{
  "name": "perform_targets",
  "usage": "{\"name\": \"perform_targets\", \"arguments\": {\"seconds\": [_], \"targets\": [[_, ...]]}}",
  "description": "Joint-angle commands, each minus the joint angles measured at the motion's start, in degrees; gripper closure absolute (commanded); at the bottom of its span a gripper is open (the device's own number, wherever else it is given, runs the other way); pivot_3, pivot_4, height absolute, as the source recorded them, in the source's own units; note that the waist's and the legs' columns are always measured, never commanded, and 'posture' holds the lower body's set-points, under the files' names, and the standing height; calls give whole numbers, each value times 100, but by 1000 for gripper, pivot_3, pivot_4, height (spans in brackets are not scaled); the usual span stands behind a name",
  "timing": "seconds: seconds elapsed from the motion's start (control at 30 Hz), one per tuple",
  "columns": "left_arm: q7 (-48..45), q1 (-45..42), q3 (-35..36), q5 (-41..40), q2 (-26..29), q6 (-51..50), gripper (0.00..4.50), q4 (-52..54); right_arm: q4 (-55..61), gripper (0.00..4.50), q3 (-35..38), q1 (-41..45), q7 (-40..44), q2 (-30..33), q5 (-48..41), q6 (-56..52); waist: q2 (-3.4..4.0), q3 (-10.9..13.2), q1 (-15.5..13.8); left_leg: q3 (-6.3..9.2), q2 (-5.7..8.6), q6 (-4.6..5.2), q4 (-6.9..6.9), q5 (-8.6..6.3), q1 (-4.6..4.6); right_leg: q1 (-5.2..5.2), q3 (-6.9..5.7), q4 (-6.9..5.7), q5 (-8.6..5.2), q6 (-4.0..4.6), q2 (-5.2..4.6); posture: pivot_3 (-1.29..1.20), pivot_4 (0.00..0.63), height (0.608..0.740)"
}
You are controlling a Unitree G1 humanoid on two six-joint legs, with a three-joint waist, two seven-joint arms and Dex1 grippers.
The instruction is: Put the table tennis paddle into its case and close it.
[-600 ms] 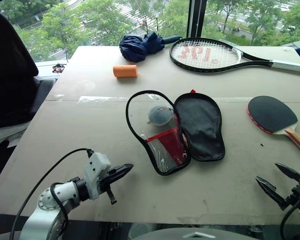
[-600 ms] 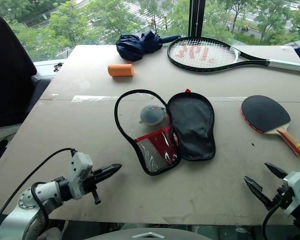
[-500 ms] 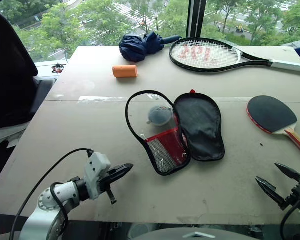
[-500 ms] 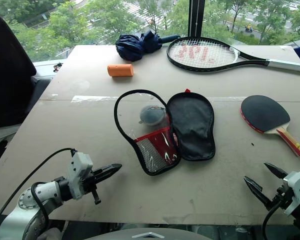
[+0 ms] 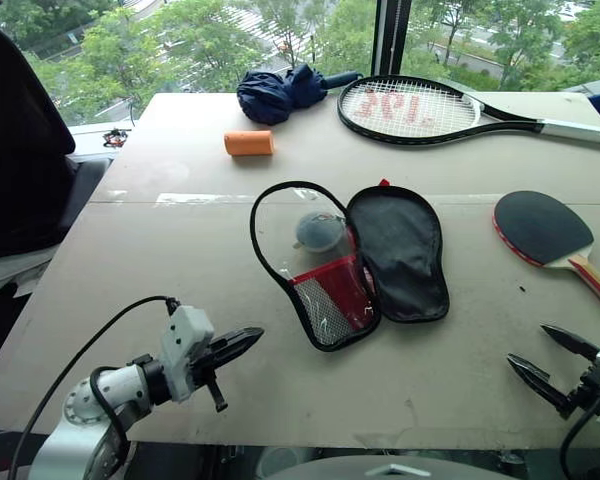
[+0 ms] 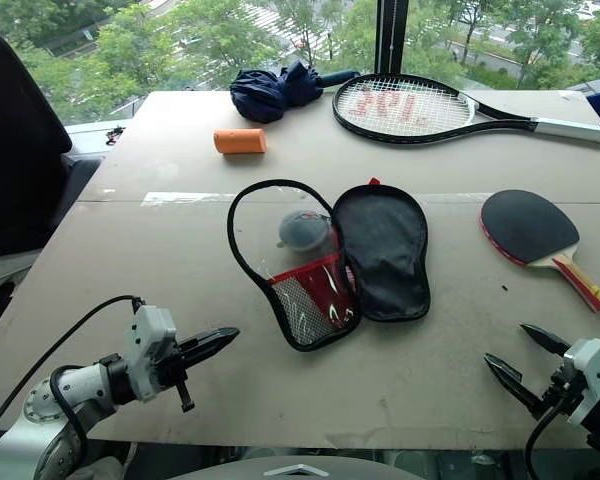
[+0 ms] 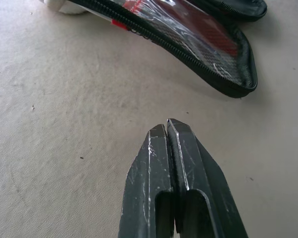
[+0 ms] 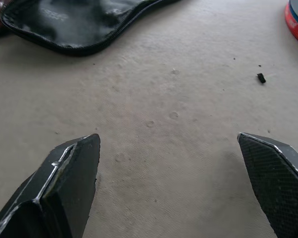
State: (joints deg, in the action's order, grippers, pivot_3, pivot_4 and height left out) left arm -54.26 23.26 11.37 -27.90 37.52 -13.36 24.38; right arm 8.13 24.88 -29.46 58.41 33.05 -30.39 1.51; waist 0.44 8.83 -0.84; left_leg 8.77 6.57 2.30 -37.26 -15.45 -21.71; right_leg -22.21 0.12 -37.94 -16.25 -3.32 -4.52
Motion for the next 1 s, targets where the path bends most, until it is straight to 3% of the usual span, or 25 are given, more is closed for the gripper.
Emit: {"name": "perform_targets", "arguments": {"seconds": [0.03, 0.43, 0.67, 1.0], "targets": [[-211, -126, 179, -523, 127, -181, 4500, 353, 1012, 48, -338, 224, -636, 13, -274, -906, -4, -2, 2, 0, -3, 1, 0, -1, 0, -1, 0, -1, 0, 1, 3, 0, 150, 740], [-925, -1100, 616, -1688, 1147, -1016, 4500, 797, 1984, 48, -1609, 1622, -2476, -51, 251, -3032, -12, -4, 13, -14, -4, -5, -3, 3, -7, -14, 10, -5, 1, 1, 6, 0, 150, 740], [-1548, -1536, 1117, -2047, 1782, -1234, 4500, 615, 1967, 48, -2084, 2288, -2786, -112, 354, -3654, -13, -4, 4, -36, -11, -6, 2, 3, -12, -35, 35, -9, 2, 1, 17, 0, 150, 740], [-1868, -2110, 1508, -2081, 2104, -1391, 4500, 179, 1848, 4449, -2194, 2666, -2710, -46, 453, -3849, -14, -3, 26, -46, -16, -6, 2, 3, -13, -44, 48, -11, 3, 1, 24, 0, 150, 740]]}}
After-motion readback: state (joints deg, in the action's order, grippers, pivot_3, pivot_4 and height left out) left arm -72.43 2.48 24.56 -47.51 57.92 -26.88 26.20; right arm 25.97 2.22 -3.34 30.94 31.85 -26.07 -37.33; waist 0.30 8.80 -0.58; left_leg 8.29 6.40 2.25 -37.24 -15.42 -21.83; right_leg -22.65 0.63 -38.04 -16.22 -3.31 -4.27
